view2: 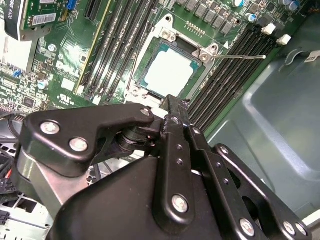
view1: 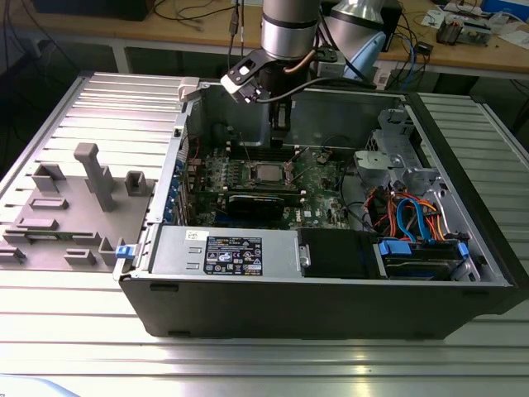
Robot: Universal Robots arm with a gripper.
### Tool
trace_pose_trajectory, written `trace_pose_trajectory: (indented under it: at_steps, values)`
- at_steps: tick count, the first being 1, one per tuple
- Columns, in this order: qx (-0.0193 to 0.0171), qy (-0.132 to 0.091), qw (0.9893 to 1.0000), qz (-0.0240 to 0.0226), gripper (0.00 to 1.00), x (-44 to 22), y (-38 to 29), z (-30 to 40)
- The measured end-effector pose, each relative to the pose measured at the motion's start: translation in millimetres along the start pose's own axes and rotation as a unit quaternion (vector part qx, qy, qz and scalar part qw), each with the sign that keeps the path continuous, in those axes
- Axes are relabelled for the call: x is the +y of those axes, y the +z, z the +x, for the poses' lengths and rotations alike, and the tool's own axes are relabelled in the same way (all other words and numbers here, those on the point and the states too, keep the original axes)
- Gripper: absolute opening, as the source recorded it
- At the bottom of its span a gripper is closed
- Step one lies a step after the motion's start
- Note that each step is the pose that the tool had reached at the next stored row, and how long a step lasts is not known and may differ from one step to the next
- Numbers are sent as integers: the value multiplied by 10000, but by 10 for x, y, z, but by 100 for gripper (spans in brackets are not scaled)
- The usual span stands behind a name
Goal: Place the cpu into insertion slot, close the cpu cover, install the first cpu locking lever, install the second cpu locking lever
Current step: 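Close the cpu cover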
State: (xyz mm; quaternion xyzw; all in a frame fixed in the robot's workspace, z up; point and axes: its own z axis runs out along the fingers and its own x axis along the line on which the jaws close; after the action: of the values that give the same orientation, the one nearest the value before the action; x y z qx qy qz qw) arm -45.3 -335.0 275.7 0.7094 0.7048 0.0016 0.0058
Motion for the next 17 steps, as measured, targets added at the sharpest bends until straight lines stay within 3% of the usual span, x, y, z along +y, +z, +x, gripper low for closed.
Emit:
trace_pose_trajectory:
  at_steps: [17]
  values:
    - [0, 0, 10000, 0, 11, 64, 1, 0]
